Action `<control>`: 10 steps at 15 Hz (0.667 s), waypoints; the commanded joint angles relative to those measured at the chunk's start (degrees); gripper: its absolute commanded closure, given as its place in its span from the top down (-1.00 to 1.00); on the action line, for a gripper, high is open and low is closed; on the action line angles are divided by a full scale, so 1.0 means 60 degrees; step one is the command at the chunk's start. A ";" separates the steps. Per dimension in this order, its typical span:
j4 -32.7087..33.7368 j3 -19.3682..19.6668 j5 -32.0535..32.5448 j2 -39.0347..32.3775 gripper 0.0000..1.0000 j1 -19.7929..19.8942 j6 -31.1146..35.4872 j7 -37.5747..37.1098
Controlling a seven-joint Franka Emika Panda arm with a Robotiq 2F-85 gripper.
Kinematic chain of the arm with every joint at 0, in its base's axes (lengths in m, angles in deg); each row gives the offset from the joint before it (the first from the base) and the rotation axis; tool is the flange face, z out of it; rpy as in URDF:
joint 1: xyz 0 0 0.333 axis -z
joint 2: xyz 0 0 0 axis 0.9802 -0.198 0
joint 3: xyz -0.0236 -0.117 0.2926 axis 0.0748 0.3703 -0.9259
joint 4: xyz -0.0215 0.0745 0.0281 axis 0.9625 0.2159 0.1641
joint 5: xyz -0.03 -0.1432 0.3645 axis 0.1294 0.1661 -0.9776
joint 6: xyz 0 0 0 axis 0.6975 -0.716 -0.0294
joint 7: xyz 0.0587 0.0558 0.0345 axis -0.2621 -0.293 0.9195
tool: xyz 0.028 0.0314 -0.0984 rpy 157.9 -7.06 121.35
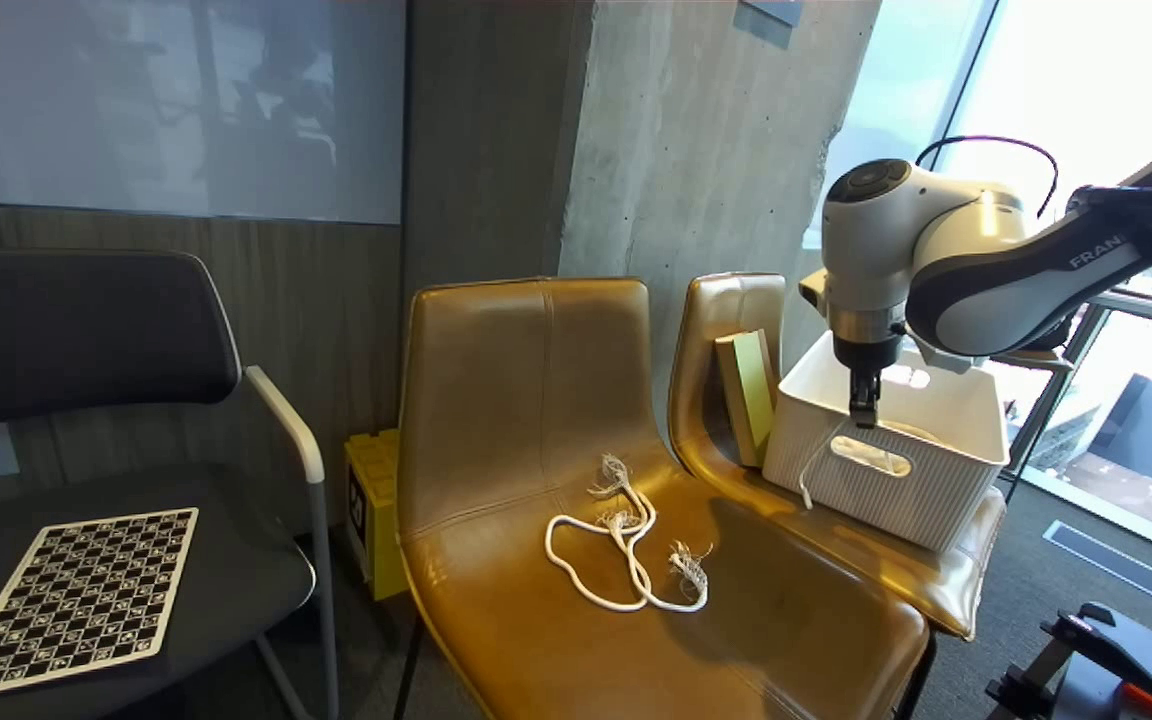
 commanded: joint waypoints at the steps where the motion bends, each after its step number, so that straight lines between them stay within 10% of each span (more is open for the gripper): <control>1: 0.0071 0.0020 -0.0014 -0.0008 -0.39 0.0021 -0.0103 0.0170; 10: -0.0129 0.0007 0.0120 0.0182 0.33 -0.0112 -0.0091 0.0065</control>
